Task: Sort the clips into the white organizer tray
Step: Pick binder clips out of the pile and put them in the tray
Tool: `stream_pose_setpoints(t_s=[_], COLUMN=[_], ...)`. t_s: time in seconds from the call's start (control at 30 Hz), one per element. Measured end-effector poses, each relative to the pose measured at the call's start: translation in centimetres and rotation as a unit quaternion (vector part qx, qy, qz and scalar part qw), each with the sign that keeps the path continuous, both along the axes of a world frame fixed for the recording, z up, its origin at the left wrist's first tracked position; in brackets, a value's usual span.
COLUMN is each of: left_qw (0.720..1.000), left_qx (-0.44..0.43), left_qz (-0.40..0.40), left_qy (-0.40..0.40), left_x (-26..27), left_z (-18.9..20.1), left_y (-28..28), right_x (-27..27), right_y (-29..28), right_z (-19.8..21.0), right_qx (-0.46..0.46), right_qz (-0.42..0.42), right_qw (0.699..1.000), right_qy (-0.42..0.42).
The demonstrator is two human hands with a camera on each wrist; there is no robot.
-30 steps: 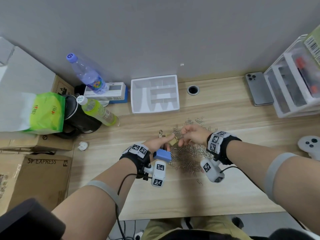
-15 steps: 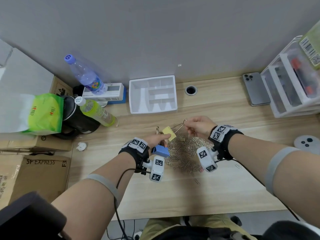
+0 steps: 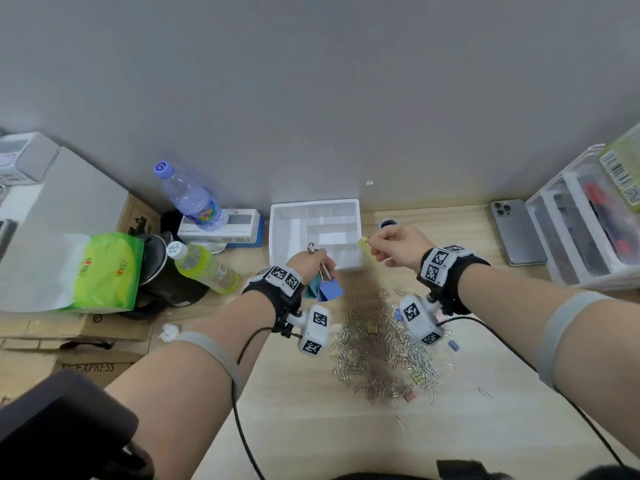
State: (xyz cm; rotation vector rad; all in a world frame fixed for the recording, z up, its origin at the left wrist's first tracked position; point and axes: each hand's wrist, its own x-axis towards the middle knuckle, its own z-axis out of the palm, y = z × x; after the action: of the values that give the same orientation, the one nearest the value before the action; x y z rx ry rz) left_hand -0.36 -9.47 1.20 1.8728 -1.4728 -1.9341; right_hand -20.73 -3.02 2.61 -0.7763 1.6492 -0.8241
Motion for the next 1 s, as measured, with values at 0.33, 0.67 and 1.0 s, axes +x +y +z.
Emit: stream_pose_setpoints(t_s=[0.33,0.67,1.0], left_qw=[0.971,0.912,0.877], left_qx=[-0.176,-0.290,-0.308], left_qz=[-0.125,-0.266,-0.360], left_qy=[-0.101,-0.114,-0.083], left_x=[-2.7,-4.2,-4.7], left_z=[1.8,0.3,-0.9], left_y=[-7.7,-10.4,-11.5], right_x=[0.6,0.6,0.2], right_y=[-7.7,-9.3,-9.0], right_z=[-0.9,-3.2,-5.3], right_qx=[-0.004,0.019,-0.006], right_qz=[0.051,0.055,0.019], right_qw=[0.997,0.996,0.998], right_qy=[0.059,0.071,0.054])
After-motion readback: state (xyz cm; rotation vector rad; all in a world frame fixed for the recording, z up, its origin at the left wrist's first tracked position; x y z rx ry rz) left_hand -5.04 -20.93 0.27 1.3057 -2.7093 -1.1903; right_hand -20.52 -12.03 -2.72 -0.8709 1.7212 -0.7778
